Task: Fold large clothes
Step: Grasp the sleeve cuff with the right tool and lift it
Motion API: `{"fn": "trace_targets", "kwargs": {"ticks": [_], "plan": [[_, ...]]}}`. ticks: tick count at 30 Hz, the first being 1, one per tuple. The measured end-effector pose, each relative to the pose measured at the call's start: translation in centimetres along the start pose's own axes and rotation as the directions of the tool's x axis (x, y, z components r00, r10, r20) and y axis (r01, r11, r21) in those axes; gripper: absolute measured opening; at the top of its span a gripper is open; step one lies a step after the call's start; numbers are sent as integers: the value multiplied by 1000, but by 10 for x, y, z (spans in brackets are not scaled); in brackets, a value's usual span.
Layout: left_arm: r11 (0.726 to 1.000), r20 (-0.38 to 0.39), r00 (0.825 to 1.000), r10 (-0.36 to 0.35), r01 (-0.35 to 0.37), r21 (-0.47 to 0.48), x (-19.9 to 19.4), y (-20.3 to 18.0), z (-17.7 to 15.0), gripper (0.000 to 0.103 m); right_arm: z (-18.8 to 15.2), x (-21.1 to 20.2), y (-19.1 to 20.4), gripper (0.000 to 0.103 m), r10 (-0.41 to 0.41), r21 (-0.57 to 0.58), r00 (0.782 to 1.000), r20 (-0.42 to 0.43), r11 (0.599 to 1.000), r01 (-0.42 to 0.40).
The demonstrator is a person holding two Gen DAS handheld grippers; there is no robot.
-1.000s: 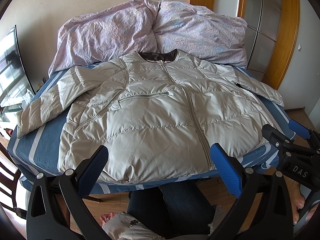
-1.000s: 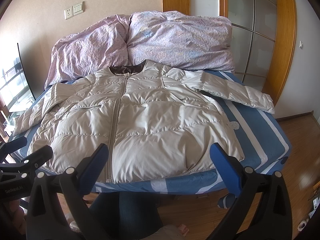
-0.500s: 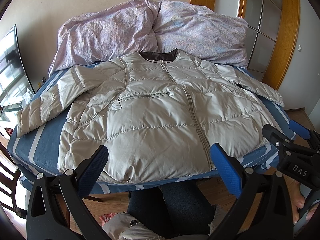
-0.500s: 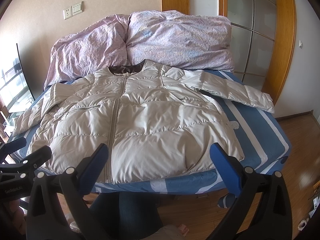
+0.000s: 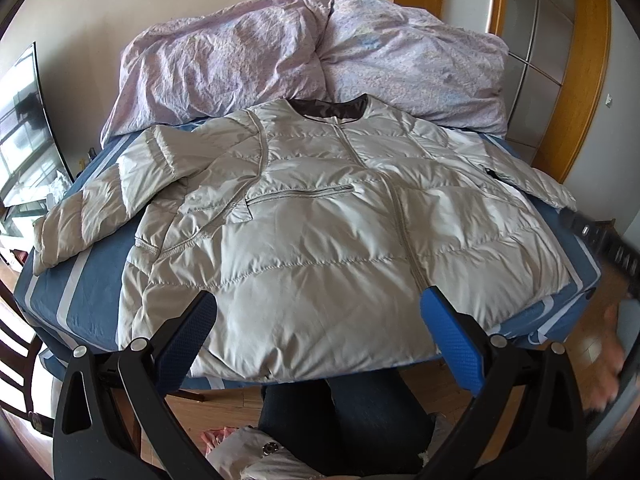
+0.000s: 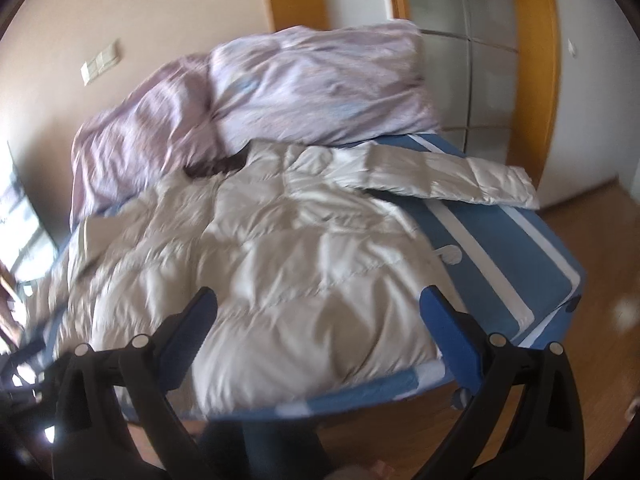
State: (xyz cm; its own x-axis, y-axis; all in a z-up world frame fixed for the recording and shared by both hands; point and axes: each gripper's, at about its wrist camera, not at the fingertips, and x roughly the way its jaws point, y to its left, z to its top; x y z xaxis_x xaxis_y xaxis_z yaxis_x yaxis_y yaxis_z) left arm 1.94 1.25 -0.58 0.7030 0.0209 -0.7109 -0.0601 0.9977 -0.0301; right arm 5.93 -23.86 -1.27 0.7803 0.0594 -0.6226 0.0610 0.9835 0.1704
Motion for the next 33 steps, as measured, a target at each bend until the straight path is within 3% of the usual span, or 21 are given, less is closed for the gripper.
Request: {"fn": "trace_targets", "kwargs": {"ticks": [3,7,12,14,16,20,24,29,31,33], "plan": [[1000,-6,1000,7,-7,-13,10,7,9,102,15,17,-26,101,55,90,998,4,994,-55],[999,-23,1000,14,-15,-37,26,18,24,102,39,57,-83,101,100,345,994,-35,935,-82],[995,-83,996,-41,33,-99,56,42,46,102,55,108,-155,101,111,608,988,-103,794,-26],[988,-112,991,-78,62,-138,71,53,55,102,59,127,-181,101,123,696,987,-108,718,-13],[983,-127,986,-109,88,-162,81,61,62,102,64,143,-202,101,129,748,986,-107,664,-6],[970,-148,973,-174,144,-194,98,71,73,102,73,171,-229,80,133,818,985,-111,575,15],[967,-153,970,-191,159,-199,110,80,83,102,77,189,-256,70,84,869,989,-121,490,65],[951,-147,963,-225,184,-249,125,99,92,102,79,196,-282,63,7,895,993,-121,433,106],[933,-125,963,-241,194,-303,131,110,97,102,82,197,-290,61,-25,893,992,-124,434,122],[936,-133,966,-222,173,-307,136,116,102,102,84,197,-296,59,-56,890,990,-126,435,138]]}}
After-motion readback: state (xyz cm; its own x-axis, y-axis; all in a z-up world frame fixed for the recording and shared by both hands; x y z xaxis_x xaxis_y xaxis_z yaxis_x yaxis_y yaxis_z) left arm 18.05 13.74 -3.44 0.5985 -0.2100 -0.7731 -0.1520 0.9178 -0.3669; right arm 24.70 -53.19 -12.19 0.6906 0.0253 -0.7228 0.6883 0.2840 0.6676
